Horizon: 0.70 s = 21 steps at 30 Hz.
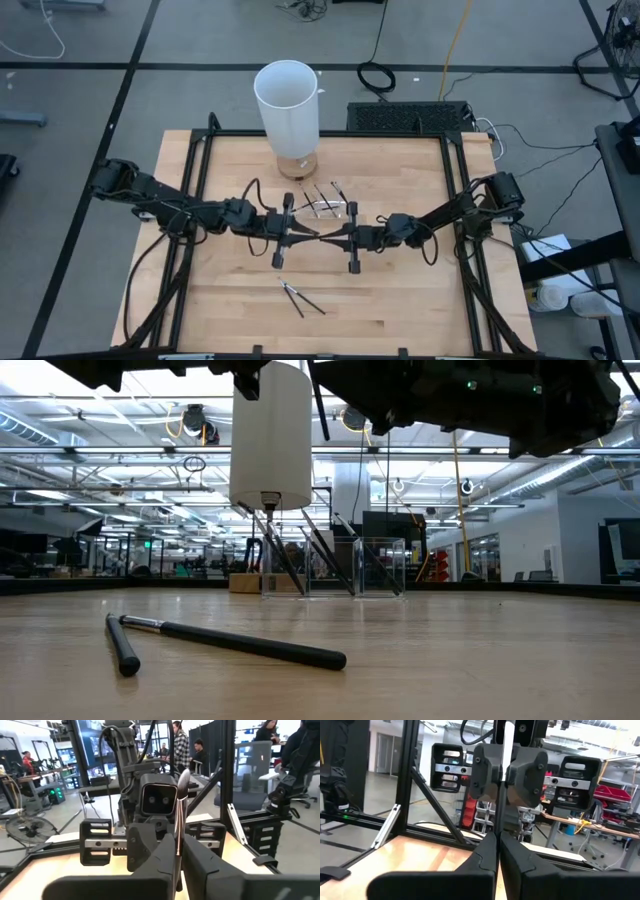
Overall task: Pick & Place Makeup Supplies
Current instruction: Put the makeup brush into the transparent organizer
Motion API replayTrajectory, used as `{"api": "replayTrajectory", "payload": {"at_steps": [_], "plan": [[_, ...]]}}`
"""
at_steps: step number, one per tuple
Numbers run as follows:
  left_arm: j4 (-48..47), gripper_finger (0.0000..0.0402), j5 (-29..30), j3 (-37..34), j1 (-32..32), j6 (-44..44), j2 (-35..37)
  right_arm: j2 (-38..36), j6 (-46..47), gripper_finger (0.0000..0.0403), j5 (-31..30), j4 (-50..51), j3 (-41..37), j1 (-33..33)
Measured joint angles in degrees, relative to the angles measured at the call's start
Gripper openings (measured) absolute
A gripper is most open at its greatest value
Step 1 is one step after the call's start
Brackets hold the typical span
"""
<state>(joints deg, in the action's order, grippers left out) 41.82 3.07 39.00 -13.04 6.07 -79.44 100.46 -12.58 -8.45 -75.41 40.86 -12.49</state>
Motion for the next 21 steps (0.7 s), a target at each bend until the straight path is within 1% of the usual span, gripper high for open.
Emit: {"api": "replayTrajectory", "payload": {"at_steps": [5,9,12,15,18,21], "plan": [[-0.6,0.0011,0.2,0.0,-0.1,0.3,0.0,0.0,0.7,0.0000,-0.1,0.9,0.0,0.3],[-1.1,0.0011,1.1,0.0,-0.1,0.3,0.0,0.0,5.5,0.0013,-0.3,1.8,0.0,1.1],[-2.2,0.0011,2.4,0.0,-0.1,0.2,0.0,0.0,7.2,0.0044,-2.7,2.2,0.0,1.2],[-2.9,0.0011,3.2,0.0,-0.1,0.2,0.0,0.0,8.3,0.0088,-5.1,2.3,0.0,1.2],[-3.0,0.0011,3.2,0.0,-0.1,0.6,0.0,0.0,9.9,0.0130,-6.0,2.6,0.3,1.6],[-3.0,0.0011,3.2,0.0,-0.1,1.0,0.0,0.0,11.5,0.0159,-6.0,5.2,2.0,2.2]]}}
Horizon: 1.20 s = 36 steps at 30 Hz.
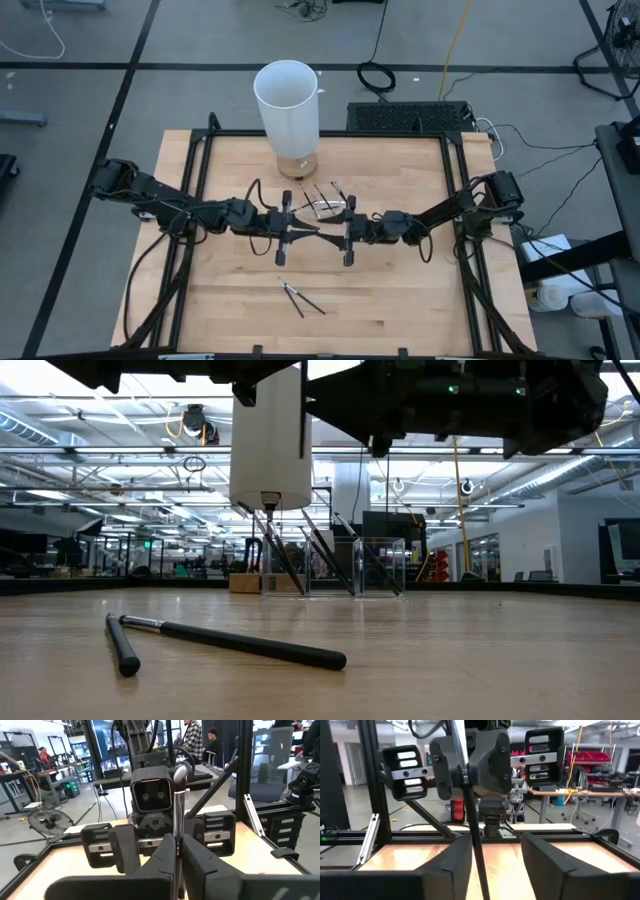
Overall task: Pick & Place Makeup Supplies
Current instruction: Put the makeup brush into the transparent organizer
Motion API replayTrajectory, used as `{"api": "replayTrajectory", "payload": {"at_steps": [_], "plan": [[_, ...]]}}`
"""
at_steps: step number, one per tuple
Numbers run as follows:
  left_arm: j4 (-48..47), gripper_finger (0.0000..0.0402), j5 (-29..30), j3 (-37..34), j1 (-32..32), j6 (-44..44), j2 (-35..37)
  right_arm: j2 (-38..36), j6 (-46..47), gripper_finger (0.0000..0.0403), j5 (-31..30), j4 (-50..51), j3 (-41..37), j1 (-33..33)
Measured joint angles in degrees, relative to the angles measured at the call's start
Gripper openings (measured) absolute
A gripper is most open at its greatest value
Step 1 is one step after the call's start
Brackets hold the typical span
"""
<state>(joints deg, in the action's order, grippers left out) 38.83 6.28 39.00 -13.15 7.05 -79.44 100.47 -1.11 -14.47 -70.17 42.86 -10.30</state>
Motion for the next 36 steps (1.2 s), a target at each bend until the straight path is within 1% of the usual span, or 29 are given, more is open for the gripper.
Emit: {"api": "replayTrajectory", "payload": {"at_steps": [4,7,10,12,15,19,22,26,29,32,36], "plan": [[-1.0,0.0010,0.0,0.0,0.3,0.0,0.0,0.0,0.2,0.0172,0.7,6.3,3.7,0.5],[-1.6,0.0010,0.2,0.0,0.3,-0.1,0.0,0.0,-0.2,0.0167,1.1,9.3,6.2,0.5],[-2.3,0.0010,0.3,0.0,0.3,-0.1,0.0,0.0,-0.2,0.0155,1.6,10.8,7.0,0.5],[-2.3,0.0010,0.3,0.0,0.3,-0.1,0.0,0.0,0.0,0.0142,2.6,10.9,7.0,0.5],[-2.7,0.0010,0.5,0.0,0.3,-0.1,-0.1,0.0,0.0,0.0111,2.7,11.6,7.0,0.5],[-3.1,0.0010,0.8,0.0,0.3,-0.1,-0.1,0.0,0.5,0.0058,3.1,12.9,7.1,0.5],[-3.2,0.0010,1.1,0.0,0.3,-0.5,-0.1,0.0,0.1,0.0015,5.2,13.1,7.1,0.5],[-3.6,0.0012,1.5,0.0,0.3,-1.3,-0.1,0.0,0.1,0.0009,5.5,13.5,7.1,0.6],[-3.7,0.0044,1.6,0.0,0.3,-0.7,-0.1,0.0,0.4,0.0005,5.6,14.0,7.1,0.6],[-4.2,0.0095,1.7,0.0,-0.3,0.1,0.1,-0.4,0.6,0.0004,5.6,16.2,7.1,0.6],[-5.9,0.0162,2.4,0.0,-0.8,0.5,2.2,-0.8,0.7,0.0003,5.1,19.5,7.1,0.6]]}}
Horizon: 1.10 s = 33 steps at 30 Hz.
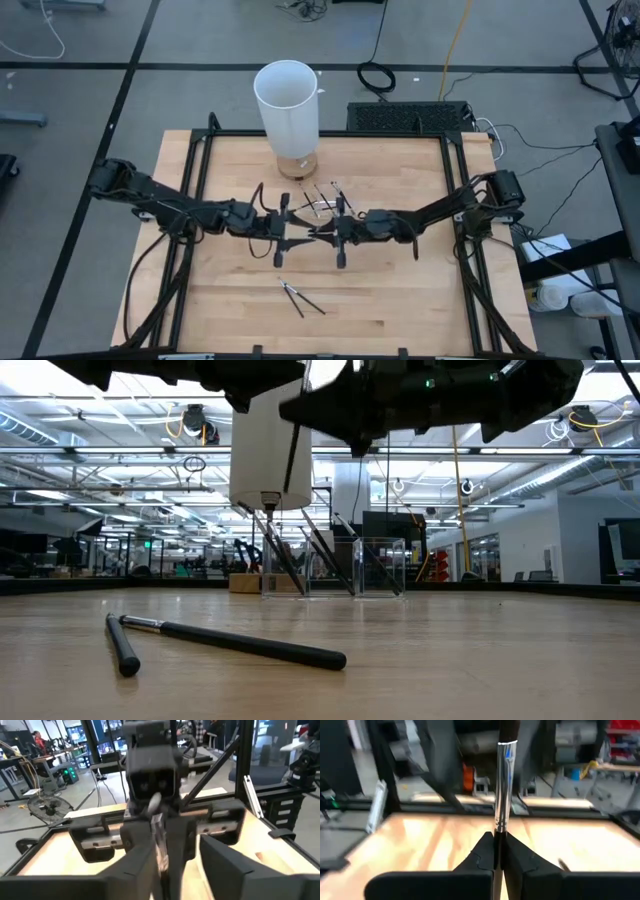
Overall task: Pick & Place Makeup Supplies
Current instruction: Put the makeup brush into the transparent organizer
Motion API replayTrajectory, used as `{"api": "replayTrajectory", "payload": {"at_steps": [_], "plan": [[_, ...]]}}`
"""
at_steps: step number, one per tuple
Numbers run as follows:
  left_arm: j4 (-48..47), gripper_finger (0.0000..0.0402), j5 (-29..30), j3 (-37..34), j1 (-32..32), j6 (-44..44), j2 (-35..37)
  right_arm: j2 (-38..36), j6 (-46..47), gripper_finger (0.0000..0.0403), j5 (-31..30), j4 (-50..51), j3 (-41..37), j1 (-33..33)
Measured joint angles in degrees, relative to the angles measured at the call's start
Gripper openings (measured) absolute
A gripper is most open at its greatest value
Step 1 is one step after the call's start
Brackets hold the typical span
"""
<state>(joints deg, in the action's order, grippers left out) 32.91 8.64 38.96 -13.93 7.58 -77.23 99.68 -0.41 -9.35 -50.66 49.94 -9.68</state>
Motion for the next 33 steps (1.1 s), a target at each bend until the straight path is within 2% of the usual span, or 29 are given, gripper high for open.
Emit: {"api": "replayTrajectory", "payload": {"at_steps": [3,5,8,10,12,17,18,23,27,33], "plan": [[-2.6,0.0201,2.1,0.0,-1.1,1.5,3.6,-1.5,0.0,0.0003,-1.0,4.2,-0.1,0.1],[-7.3,0.0219,3.4,0.0,-2.4,1.3,7.2,-3.0,-0.4,0.0002,-4.6,7.2,-0.1,0.1],[-16.8,0.0226,3.5,0.0,-5.0,0.2,12.8,-6.4,-1.7,0.0002,-8.6,15.0,-0.1,0.0],[-21.3,0.0209,3.6,-1.2,-7.2,-1.1,16.3,-7.9,-1.8,0.0001,-9.3,16.9,-0.1,0.5],[-20.4,0.0173,4.4,-3.9,-9.3,-1.3,19.3,-9.6,-2.1,0.0001,-8.8,19.1,-0.1,0.9],[-15.6,0.0034,7.3,-11.3,-12.3,-0.4,27.2,-11.3,-4.9,0.0001,-8.6,19.2,-0.1,2.6],[-13.9,0.0017,7.5,-12.7,-12.3,-0.1,28.5,-11.4,-5.3,0.0001,-8.6,18.5,-0.1,3.2],[-7.3,0.0016,7.5,-17.4,-11.6,-0.2,31.3,-11.4,-6.9,0.0002,-8.0,18.6,-0.1,6.7],[-5.8,0.0005,7.9,-20.7,-11.4,-0.2,31.1,-11.5,-5.8,0.0002,-2.5,21.7,-0.1,10.6],[-5.7,0.0021,8.1,-22.7,-11.4,1.7,31.1,-11.4,-6.7,0.0003,-2.4,21.8,-0.1,14.2]]}}
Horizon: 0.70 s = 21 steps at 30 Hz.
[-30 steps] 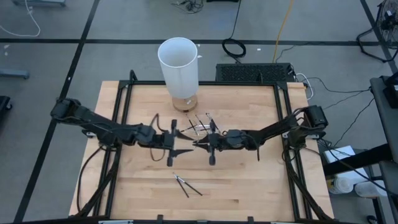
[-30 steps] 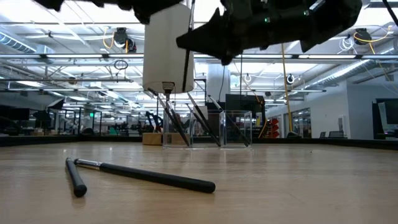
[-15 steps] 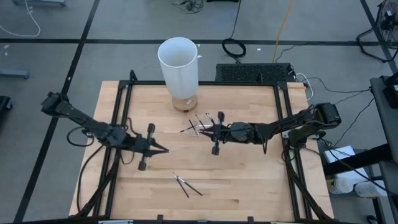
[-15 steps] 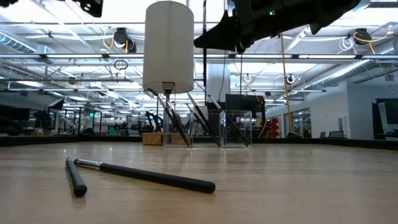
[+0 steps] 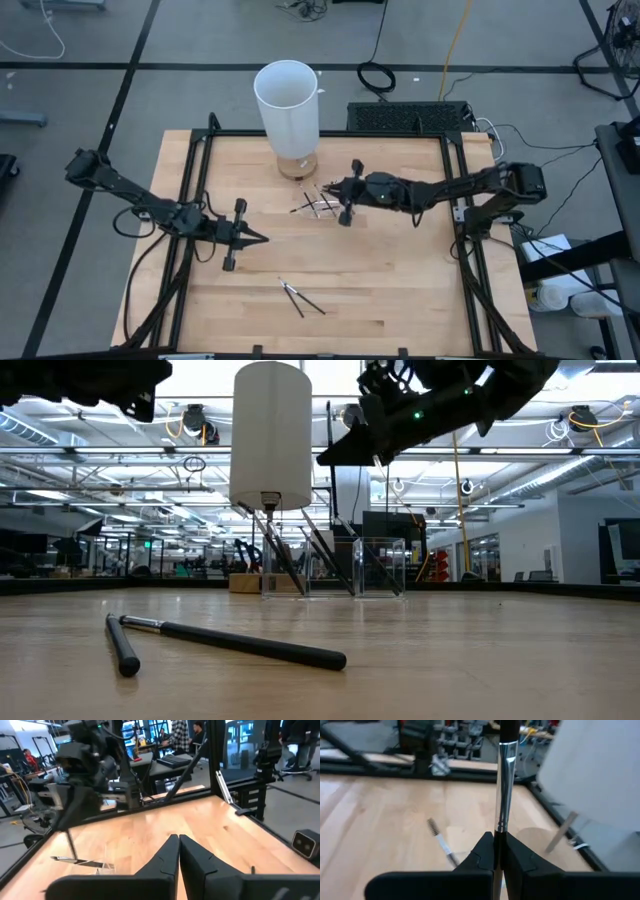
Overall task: Pick & Place Makeup Supplies
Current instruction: Put the makeup brush into the transparent organizer
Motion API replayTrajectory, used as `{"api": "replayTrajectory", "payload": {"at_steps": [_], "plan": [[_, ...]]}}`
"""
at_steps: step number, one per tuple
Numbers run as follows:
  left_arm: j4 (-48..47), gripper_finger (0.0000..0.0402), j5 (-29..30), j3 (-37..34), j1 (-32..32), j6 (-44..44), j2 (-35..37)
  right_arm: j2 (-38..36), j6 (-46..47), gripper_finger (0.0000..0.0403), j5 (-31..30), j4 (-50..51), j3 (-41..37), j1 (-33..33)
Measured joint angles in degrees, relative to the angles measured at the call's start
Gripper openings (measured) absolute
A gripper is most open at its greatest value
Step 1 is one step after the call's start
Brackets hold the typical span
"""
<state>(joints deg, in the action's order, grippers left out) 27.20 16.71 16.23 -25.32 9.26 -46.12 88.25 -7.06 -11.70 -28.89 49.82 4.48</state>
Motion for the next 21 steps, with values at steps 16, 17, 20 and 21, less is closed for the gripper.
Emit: {"api": "replayTrajectory", "payload": {"at_steps": [16,17,20,21], "plan": [[0.0,0.0031,-0.1,0.0,4.8,3.9,0.0,7.8,1.9,0.0003,2.9,-8.9,-3.8,2.3],[0.0,0.0029,-0.1,0.0,5.1,3.7,0.0,8.2,2.3,0.0003,2.9,-9.1,-3.8,2.3],[-0.1,0.0018,-0.7,0.0,5.7,3.7,0.0,8.3,3.4,0.0003,2.8,-7.1,-3.8,2.3],[-0.1,0.0014,-1.3,0.0,5.9,3.6,0.0,8.3,3.4,0.0003,2.8,-6.3,-3.7,2.3]]}}
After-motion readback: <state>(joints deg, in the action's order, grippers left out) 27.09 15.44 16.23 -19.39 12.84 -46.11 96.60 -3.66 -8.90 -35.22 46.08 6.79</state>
